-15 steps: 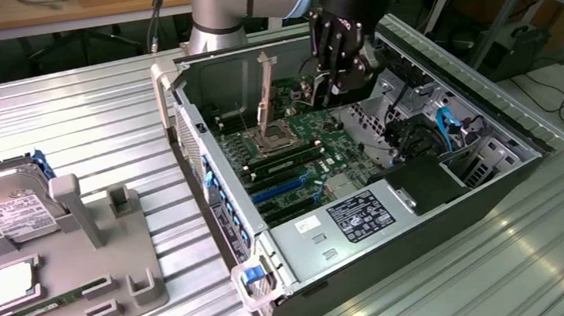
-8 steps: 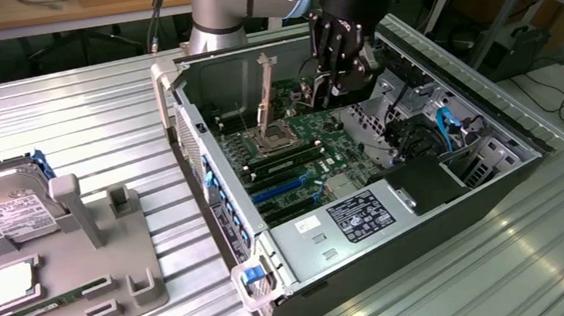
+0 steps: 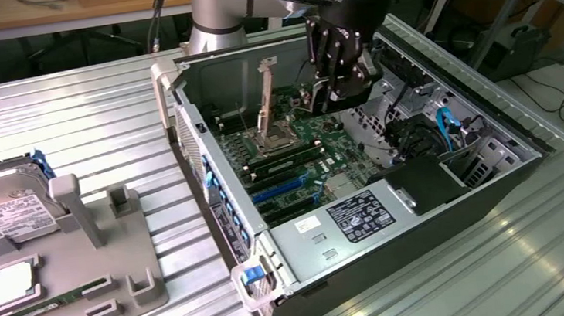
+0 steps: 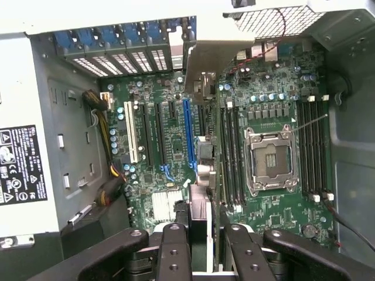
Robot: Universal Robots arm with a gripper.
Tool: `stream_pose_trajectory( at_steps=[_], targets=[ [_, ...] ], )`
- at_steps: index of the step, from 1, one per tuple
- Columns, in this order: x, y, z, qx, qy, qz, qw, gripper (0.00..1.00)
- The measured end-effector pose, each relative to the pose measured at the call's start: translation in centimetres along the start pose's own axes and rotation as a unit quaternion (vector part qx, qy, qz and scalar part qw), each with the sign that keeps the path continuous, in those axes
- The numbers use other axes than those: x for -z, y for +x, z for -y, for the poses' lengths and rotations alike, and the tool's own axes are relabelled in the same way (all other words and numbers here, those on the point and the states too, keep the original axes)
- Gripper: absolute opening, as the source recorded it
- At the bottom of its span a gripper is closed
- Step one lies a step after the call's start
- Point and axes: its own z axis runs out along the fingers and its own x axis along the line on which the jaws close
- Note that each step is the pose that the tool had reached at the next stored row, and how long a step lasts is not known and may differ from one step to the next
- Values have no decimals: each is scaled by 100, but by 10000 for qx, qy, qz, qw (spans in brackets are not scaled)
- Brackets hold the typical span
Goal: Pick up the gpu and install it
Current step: 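Insert the gpu into the slot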
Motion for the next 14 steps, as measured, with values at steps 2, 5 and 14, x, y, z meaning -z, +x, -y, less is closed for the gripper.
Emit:
stream_pose_trajectory(
  at_steps=[2, 5, 14],
  targets=[
    [-35, 0, 0, 212, -1, -3, 9998, 28],
    [-97, -14, -64, 280, 0, -4, 9996, 28],
    [-228, -26, -182, 309, 79, -1, 9995, 28]
  ],
)
